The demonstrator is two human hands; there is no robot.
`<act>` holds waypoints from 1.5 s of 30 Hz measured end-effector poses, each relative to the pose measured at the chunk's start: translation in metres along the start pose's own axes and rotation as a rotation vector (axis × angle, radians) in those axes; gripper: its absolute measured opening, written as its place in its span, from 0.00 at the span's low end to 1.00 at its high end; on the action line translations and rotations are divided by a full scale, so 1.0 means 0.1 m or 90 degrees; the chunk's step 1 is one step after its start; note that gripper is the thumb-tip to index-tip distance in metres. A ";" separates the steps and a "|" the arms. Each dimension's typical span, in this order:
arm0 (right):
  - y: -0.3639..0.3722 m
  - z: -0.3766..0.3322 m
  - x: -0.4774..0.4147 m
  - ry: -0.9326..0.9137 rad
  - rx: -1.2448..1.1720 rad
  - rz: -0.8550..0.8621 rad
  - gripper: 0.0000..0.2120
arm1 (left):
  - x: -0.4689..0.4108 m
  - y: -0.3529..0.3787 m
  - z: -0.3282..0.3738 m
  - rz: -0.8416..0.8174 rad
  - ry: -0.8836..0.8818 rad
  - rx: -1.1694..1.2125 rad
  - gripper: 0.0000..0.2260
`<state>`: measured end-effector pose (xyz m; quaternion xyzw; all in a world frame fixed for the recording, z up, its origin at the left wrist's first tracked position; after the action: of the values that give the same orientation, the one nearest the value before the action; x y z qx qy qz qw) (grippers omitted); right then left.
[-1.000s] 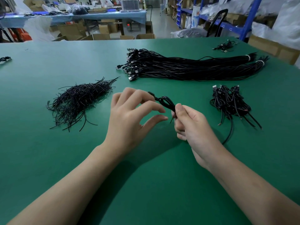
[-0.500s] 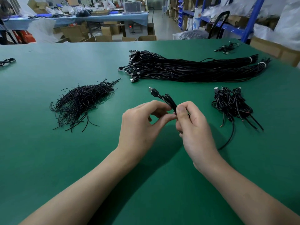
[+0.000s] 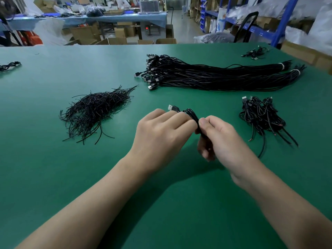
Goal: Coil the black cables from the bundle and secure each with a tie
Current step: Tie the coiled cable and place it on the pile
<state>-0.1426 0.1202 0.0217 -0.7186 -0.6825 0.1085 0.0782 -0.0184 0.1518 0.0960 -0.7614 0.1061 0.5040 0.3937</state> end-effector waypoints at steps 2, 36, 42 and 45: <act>0.07 0.01 0.02 0.056 -0.052 -0.099 0.15 | 0.01 0.01 0.02 -0.007 0.022 -0.004 0.09; 0.16 0.08 0.06 0.127 -0.320 -0.251 0.22 | 0.12 0.19 -0.45 -0.148 -0.251 0.395 0.04; -0.15 -0.35 0.04 -0.288 0.261 0.040 0.21 | 0.37 0.50 -0.53 -0.212 -0.542 0.731 0.05; -0.11 -0.50 0.15 -0.448 0.366 0.047 0.17 | 0.41 0.60 -0.43 -0.257 -0.596 0.879 0.04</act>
<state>-0.1397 0.1373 0.0721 -0.6109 -0.5839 0.5336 0.0342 -0.0034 0.0914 0.0394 -0.0690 0.0778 0.5092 0.8543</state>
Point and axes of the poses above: each hand's wrist, its own x-axis away from the middle knuckle, its own y-axis out of the palm, z = x × y, the point moved 9 cm from there along -x, towards the middle knuckle, and after that the axes turned 2 degrees about x, right-handed, at the moved point
